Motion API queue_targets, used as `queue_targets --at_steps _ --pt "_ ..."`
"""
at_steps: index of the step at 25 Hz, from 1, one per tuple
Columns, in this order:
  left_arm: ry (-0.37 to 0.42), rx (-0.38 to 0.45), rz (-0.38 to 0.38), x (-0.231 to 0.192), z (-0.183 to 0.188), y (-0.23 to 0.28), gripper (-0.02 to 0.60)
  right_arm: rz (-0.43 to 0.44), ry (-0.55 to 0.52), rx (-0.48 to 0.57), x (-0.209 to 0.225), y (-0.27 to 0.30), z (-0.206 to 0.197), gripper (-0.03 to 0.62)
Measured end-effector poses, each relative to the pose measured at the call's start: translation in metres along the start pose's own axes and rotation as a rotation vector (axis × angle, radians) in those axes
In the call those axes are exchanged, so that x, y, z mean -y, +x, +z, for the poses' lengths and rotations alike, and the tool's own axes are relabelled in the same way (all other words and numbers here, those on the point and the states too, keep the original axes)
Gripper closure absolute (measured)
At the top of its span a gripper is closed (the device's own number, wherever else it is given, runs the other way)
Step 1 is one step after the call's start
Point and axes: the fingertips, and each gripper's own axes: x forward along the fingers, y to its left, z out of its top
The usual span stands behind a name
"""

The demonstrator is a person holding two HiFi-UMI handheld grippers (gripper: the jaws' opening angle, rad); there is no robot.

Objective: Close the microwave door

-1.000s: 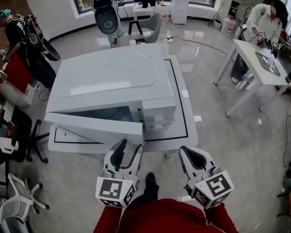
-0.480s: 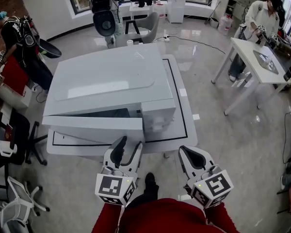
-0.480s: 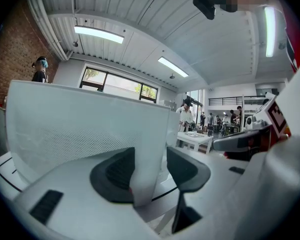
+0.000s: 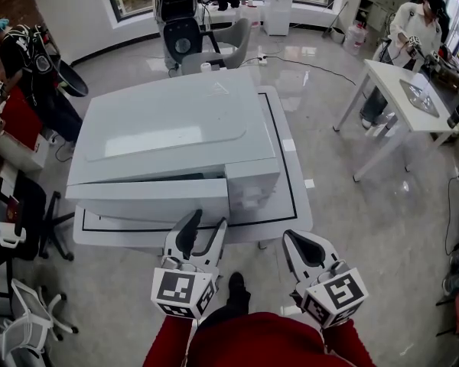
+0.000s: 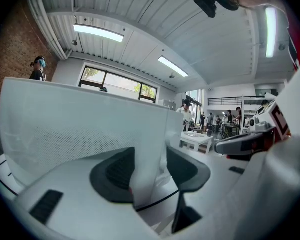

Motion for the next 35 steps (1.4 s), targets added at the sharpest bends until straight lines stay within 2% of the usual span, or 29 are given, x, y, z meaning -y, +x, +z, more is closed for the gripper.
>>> queue_targets --at_steps 13,16,21,26,35 --pt "0.017 -0.008 0.0 -0.004 0.002 0.004 0.379 -0.009 -0.009 -0.02 0.002 0.001 -0.007 0.582" --pt "0.01 -0.009 0.034 -0.007 0.002 0.004 0.401 -0.006 -0.006 -0.025 0.002 0.002 -0.007 0.582" --pt "-0.022 0.005 0.116 -0.016 0.005 0.003 0.471 -0.001 0.005 -0.026 0.0 0.005 -0.005 0.582" --pt "-0.009 -0.011 0.188 -0.027 0.006 0.003 0.561 0.0 -0.001 -0.032 0.004 0.005 -0.006 0.582" --pt "-0.007 -0.017 0.242 -0.027 0.005 0.003 0.566 0.005 -0.001 -0.036 0.007 0.006 -0.006 0.582"
